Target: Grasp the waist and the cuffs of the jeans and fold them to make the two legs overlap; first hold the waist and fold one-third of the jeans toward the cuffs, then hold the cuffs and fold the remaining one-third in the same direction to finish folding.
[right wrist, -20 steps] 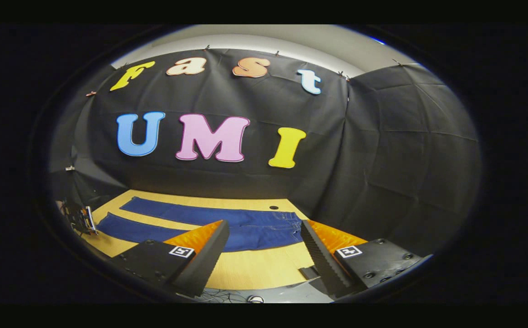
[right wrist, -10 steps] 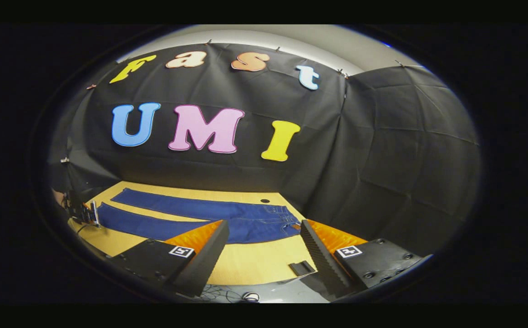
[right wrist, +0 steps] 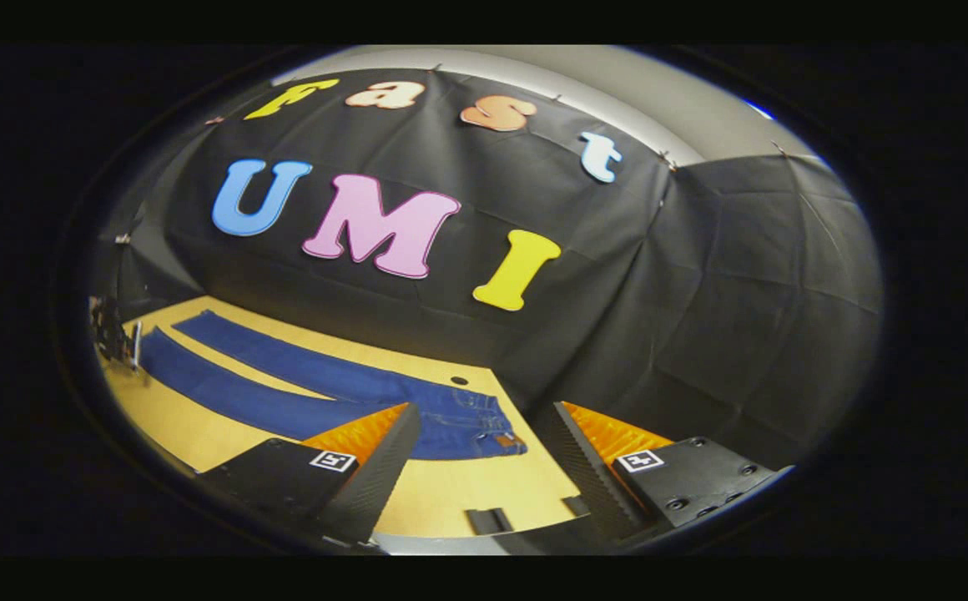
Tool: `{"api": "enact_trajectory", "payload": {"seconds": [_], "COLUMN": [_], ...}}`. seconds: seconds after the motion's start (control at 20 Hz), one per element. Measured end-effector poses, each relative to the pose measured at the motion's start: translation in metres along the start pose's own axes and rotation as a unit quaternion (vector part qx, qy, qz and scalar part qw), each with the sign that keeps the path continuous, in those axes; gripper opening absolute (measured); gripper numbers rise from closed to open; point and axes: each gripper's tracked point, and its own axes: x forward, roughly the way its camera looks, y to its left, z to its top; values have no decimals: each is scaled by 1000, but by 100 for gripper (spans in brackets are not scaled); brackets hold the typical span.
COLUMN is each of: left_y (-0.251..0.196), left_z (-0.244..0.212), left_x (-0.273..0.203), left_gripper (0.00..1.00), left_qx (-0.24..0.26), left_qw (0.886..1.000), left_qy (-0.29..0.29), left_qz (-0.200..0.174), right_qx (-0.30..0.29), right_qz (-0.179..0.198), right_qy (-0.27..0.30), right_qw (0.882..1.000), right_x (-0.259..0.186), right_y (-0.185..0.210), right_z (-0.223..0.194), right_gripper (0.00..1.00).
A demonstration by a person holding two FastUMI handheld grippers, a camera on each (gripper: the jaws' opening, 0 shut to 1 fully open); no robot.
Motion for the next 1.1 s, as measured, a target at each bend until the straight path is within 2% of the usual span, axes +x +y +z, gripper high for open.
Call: {"api": "enact_trajectory", "payload": {"seconds": [0.2, 0.35, 0.5, 0.6, 0.75, 0.9, 1.1], "left_y": [-1, -2, -4, -5, -6, -7, -7], "left_z": [2, 3, 4, 5, 6, 5, 5], "left_x": [1, 1, -1, -1, -2, -3, -4], "left_gripper": [6, 6, 6, 6, 6, 6, 6], "left_qx": [2, -5, -27, -37, -58, -57, -43], "left_qw": [1000, 1000, 1000, 999, 998, 998, 999], "left_qy": [-5, -3, -2, -5, -7, 0, 7], "left_qz": [-1, 3, -12, -20, -30, -31, -22], "right_qx": [-51, -105, -197, -264, -361, -418, -457], "right_qz": [17, 35, 60, 98, 164, 207, 249], "right_qy": [-6, 10, 17, 28, 65, 96, 114], "right_qw": [999, 994, 979, 959, 916, 879, 846], "right_x": [50, 92, 126, 151, 178, 199, 215], "right_y": [-21, -39, -52, -45, -40, -44, -40], "right_z": [-8, -35, -68, -93, -164, -223, -265], "right_gripper": [97, 97, 97, 97, 97, 96, 96]}}
